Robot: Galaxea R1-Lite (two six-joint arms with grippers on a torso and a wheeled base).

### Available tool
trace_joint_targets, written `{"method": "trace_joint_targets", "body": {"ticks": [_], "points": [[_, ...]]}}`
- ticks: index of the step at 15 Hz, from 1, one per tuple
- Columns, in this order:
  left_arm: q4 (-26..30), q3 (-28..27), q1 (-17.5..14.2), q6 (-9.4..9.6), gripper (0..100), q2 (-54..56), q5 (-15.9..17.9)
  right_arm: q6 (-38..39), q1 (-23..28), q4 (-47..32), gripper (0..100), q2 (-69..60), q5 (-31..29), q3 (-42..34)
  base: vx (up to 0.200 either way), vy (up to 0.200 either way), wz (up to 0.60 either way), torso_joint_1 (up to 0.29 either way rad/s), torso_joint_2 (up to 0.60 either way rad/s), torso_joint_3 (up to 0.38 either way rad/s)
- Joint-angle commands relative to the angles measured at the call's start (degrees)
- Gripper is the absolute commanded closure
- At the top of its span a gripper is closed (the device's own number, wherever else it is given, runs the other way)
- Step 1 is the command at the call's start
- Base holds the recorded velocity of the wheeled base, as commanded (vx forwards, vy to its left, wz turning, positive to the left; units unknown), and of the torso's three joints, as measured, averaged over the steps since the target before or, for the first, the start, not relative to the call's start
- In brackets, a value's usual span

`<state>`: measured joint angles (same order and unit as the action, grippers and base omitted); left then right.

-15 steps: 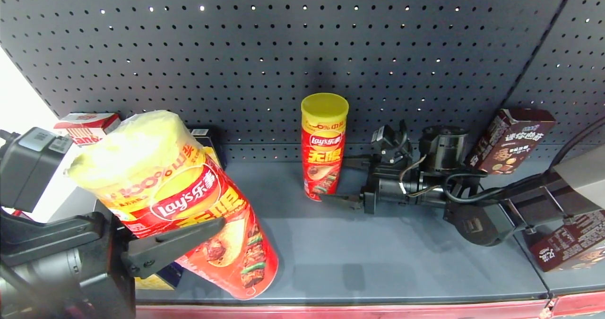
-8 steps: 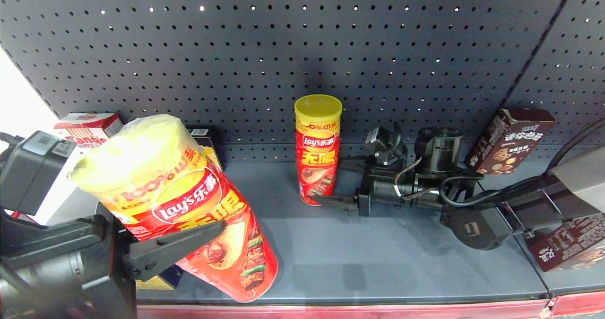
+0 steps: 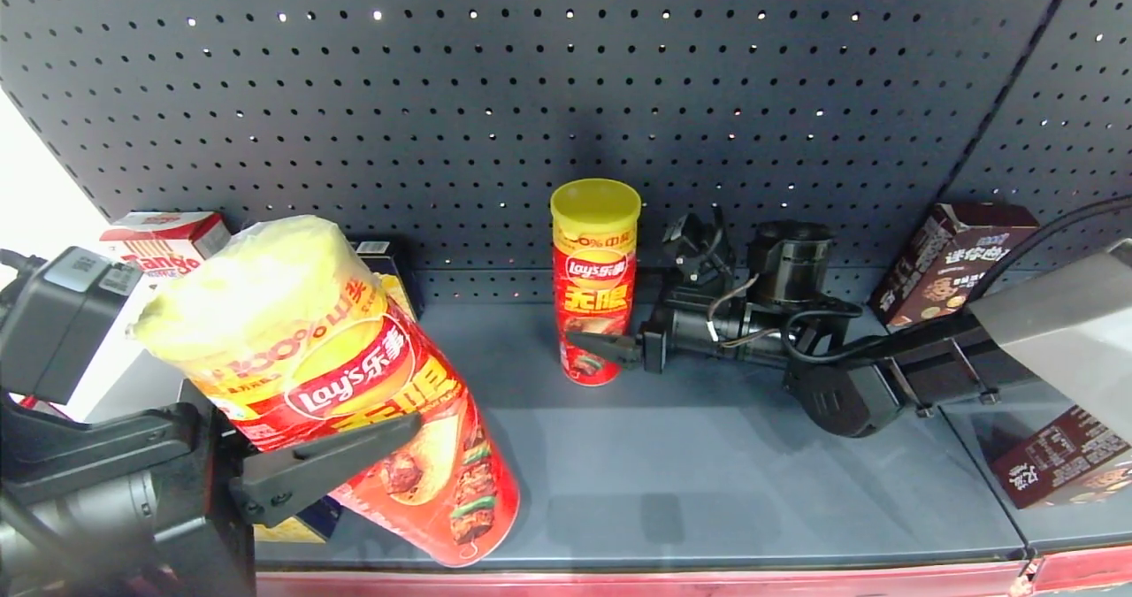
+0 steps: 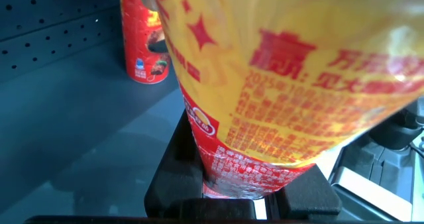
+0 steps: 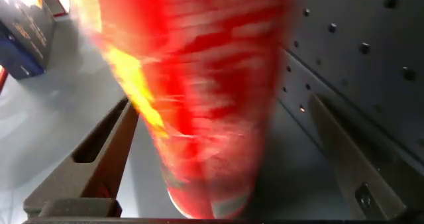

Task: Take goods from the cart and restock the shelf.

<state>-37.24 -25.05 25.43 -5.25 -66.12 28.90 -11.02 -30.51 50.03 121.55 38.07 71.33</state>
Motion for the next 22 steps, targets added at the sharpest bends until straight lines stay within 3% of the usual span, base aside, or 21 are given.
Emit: {"method": "trace_joint_targets", "body": {"ticks": [1, 4, 5, 11, 14, 15, 17, 19, 22], "points": [[-0.02, 0.00, -0.03, -0.11, 100, 0.03, 0.01, 0.21, -0.42, 0.07, 0, 1.14, -0.01, 0.92, 0.000, 0.000, 0.00, 0.000, 0.00, 0.000], [-0.11, 0.88, -0.03, -0.02, 100, 0.20, 0.01, 0.39, -0.60, 0.07, 0, 1.58, -0.10, 1.53, 0.000, 0.000, 0.00, 0.000, 0.00, 0.000], [-0.11, 1.76, -0.03, -0.02, 100, 0.38, 0.01, 0.39, -0.60, 0.59, 100, 2.20, -0.01, 1.71, 0.000, 0.000, 0.00, 0.000, 0.00, 0.000], [-0.20, 1.67, -0.03, -0.11, 100, 0.47, 0.01, 0.74, -0.95, 0.77, 100, 0.18, -0.10, -0.31, 0.000, 0.000, 0.00, 0.000, 0.00, 0.000], [-0.20, 1.58, -0.03, -0.11, 100, 0.47, 0.01, 0.82, -0.95, 2.62, 100, -3.87, 0.25, -5.15, 0.000, 0.000, 0.00, 0.000, 0.00, 0.000], [-0.20, 1.58, -0.20, -0.11, 100, 0.56, 0.01, 0.91, -0.95, 3.93, 100, -7.73, 1.04, -9.80, 0.000, 0.000, 0.00, 0.000, 0.00, 0.000], [-0.20, 1.50, -2.23, -0.02, 100, 0.82, 0.19, 0.82, -0.86, 4.64, 100, -13.36, 6.84, -16.83, 0.000, 0.000, 0.00, 0.000, 0.00, 0.000], [-0.20, 0.97, -2.31, -0.02, 100, 0.91, 0.19, 0.82, -0.78, 4.90, 100, -17.93, 12.73, -22.99, 0.000, 0.000, 0.00, 0.000, 0.00, 0.000], [-0.20, 0.88, -2.40, -0.02, 100, 0.91, 0.19, 0.39, -1.39, 5.60, 100, -20.92, 14.40, -28.08, 0.000, 0.000, 0.00, 0.000, 0.00, 0.000]]}}
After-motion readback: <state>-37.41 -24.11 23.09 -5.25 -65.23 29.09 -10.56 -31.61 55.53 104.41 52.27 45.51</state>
